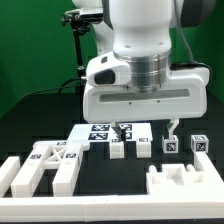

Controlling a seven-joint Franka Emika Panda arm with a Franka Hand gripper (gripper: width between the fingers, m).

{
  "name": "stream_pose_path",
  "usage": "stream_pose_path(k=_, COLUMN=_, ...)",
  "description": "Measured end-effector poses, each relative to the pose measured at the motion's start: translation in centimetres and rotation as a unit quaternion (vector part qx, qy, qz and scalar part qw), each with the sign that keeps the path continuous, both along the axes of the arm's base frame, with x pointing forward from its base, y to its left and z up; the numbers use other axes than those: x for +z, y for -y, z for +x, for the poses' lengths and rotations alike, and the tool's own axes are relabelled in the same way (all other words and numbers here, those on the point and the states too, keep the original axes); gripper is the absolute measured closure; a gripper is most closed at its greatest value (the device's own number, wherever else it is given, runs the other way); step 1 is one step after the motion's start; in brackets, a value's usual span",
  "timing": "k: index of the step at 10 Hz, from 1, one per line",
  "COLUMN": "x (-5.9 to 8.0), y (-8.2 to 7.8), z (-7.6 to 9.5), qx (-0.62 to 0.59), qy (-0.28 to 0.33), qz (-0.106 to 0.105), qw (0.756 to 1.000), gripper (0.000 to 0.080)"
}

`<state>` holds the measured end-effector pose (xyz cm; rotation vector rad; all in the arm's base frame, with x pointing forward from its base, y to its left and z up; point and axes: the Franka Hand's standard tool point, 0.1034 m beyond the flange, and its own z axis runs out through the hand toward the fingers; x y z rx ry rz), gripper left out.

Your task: Assemble chair

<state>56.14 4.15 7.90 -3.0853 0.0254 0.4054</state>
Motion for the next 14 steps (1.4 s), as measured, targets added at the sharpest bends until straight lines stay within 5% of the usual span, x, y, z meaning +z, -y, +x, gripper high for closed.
stream_pose_path(k=3, x=-0.5, y=0.1, z=-0.3, qx=0.001, qy=-0.091, qz=0.0, qw=0.996, gripper=0.015)
stream_pose_path(k=7, x=-2.8, y=-0.5, z=-7.5, qx=-0.018, qy=-0.27, qz=-0.007, qw=0.963, gripper=0.015)
stream_pose_path(k=11, x=-3.3, y=-0.8, z=-7.8, qx=-0.016, qy=-0.3, qz=-0.009, qw=0.954, gripper=0.015)
stream_pose_path(k=14, x=-5.2, y=-1.4, z=-9.1, qx=-0.016, qy=-0.318, qz=-0.016, qw=0.948, gripper=0.015)
